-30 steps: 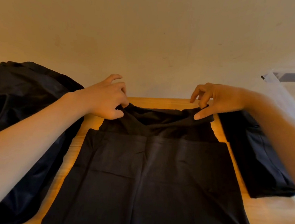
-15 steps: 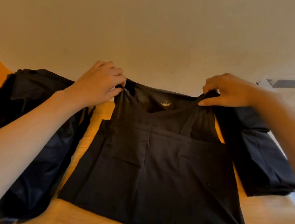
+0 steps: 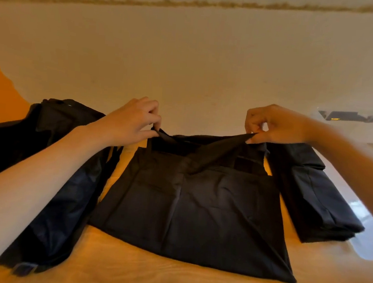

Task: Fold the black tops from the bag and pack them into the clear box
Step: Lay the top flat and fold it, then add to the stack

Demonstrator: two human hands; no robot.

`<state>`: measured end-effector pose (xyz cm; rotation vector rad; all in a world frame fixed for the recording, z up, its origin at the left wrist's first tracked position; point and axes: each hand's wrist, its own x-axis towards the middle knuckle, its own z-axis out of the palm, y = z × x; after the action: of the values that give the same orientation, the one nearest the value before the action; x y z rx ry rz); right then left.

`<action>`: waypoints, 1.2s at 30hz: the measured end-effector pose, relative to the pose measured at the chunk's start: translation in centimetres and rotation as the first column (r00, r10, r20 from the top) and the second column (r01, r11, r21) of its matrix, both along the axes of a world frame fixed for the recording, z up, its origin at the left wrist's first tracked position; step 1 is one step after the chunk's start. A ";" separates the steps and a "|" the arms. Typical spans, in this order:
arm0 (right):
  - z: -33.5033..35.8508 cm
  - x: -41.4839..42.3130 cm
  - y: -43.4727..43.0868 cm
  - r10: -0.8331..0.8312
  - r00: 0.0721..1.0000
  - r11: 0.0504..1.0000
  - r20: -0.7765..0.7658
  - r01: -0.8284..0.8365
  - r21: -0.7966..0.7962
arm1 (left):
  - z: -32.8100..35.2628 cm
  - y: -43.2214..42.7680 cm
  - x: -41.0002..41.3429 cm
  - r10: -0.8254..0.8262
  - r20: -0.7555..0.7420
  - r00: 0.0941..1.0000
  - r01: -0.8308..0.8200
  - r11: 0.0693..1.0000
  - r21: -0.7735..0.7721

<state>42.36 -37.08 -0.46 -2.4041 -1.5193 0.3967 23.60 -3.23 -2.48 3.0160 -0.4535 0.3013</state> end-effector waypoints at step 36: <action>27.9 -3.7 -4.1 -0.141 0.926 0.942 0.351 0.016 0.335 | 27.7 -3.9 -5.6 0.255 0.413 0.874 -0.105 0.930 -0.353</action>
<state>38.63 -41.15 27.43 -2.3452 -1.4780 -0.3295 18.04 -7.11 25.17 2.6495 -0.1186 1.0031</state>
